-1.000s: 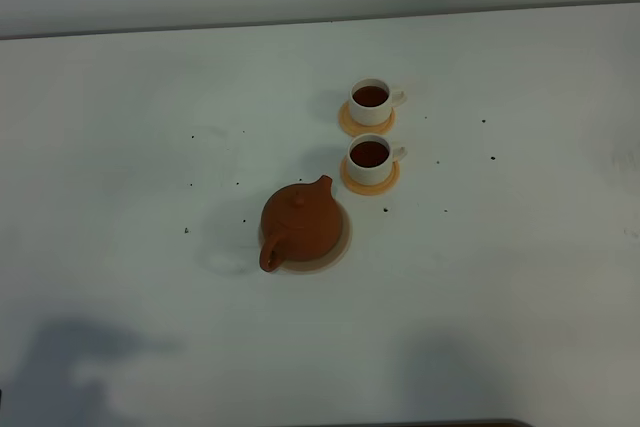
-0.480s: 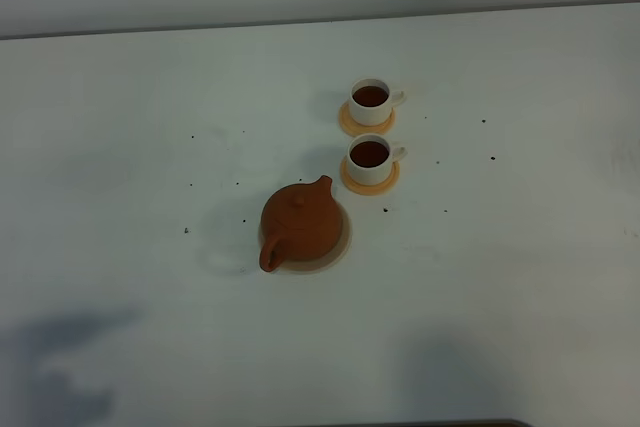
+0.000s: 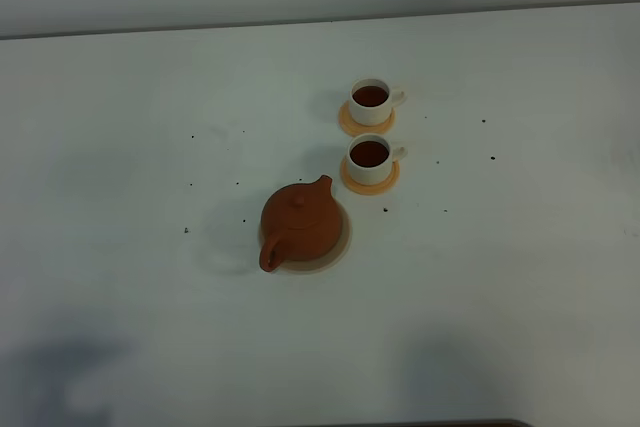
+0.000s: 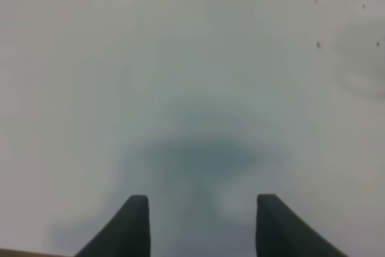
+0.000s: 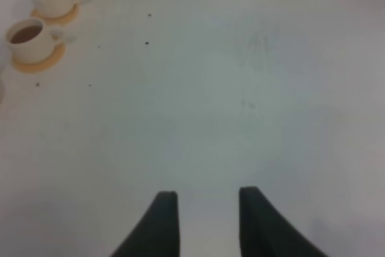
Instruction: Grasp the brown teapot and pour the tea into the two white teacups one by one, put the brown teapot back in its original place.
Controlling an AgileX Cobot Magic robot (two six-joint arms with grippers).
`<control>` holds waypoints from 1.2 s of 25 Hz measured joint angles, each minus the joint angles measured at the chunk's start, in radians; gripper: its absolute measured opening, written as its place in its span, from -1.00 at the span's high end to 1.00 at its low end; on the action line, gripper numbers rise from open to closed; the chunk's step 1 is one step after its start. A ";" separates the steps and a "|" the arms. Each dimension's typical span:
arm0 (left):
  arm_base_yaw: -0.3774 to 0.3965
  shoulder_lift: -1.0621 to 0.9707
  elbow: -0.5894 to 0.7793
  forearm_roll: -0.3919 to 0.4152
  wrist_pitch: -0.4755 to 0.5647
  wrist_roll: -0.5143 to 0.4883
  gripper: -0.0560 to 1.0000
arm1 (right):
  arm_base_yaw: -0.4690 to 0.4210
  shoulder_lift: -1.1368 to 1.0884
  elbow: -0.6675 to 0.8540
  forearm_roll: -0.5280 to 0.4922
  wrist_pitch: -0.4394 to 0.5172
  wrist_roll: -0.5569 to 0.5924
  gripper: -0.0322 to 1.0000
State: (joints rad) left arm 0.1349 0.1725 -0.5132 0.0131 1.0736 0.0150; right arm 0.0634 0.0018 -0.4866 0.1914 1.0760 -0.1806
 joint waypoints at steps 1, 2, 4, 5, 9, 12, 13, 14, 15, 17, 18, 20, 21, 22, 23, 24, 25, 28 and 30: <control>0.000 -0.009 0.000 0.000 0.001 0.000 0.13 | 0.000 0.000 0.000 0.000 0.000 0.000 0.47; 0.000 -0.017 0.000 0.000 0.001 0.000 0.13 | 0.000 0.000 0.000 0.000 0.000 0.000 0.47; 0.000 -0.024 0.000 0.000 0.001 0.000 0.13 | 0.000 0.000 0.000 0.000 0.000 0.000 0.47; 0.000 -0.025 0.000 0.000 0.001 0.000 0.13 | 0.000 0.000 0.000 0.000 0.000 0.000 0.47; 0.000 -0.026 0.000 0.000 0.001 0.000 0.13 | 0.000 0.000 0.000 0.000 0.000 0.000 0.47; 0.000 -0.026 0.000 0.000 0.001 0.000 0.13 | 0.000 0.000 0.000 0.000 0.000 0.000 0.47; 0.000 -0.026 0.000 0.000 0.001 0.000 0.13 | 0.000 0.000 0.000 0.000 0.000 0.000 0.47; 0.000 -0.027 0.000 0.000 0.001 0.000 0.13 | 0.000 0.000 0.000 0.000 0.000 0.000 0.47; 0.000 -0.027 0.000 0.000 0.001 0.000 0.13 | 0.000 0.000 0.000 0.000 0.000 0.000 0.47; 0.000 -0.042 0.000 0.000 0.000 0.000 0.13 | 0.000 0.000 0.000 0.000 0.000 0.000 0.47; 0.000 -0.060 0.000 0.000 0.000 0.000 0.13 | 0.000 0.000 0.000 0.000 0.000 0.000 0.47; 0.000 -0.109 0.000 0.000 0.000 0.000 0.13 | 0.000 0.000 0.000 0.000 0.000 0.000 0.47; 0.000 -0.131 0.000 0.000 0.000 0.000 0.13 | 0.000 0.000 0.000 0.000 0.000 0.000 0.47; 0.000 -0.154 0.000 0.000 0.000 0.000 0.13 | 0.000 0.000 0.000 0.000 0.000 0.000 0.47; 0.000 -0.169 0.000 0.000 0.001 0.000 0.13 | 0.000 0.000 0.000 0.000 0.000 0.000 0.47; 0.000 -0.176 0.000 0.000 0.001 0.000 0.13 | 0.000 0.000 0.000 0.000 0.000 0.000 0.47; 0.000 -0.178 0.000 0.000 0.001 0.000 0.13 | 0.000 0.000 0.000 0.000 0.000 0.000 0.47; 0.000 -0.178 0.000 0.000 0.001 0.000 0.13 | 0.000 0.000 0.000 0.000 0.000 0.000 0.47; 0.000 -0.178 0.000 0.000 0.001 0.000 0.13 | 0.000 0.000 0.000 0.000 0.000 0.000 0.47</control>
State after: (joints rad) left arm 0.1349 -0.0059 -0.5132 0.0131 1.0748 0.0150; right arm 0.0634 0.0018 -0.4866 0.1914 1.0760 -0.1806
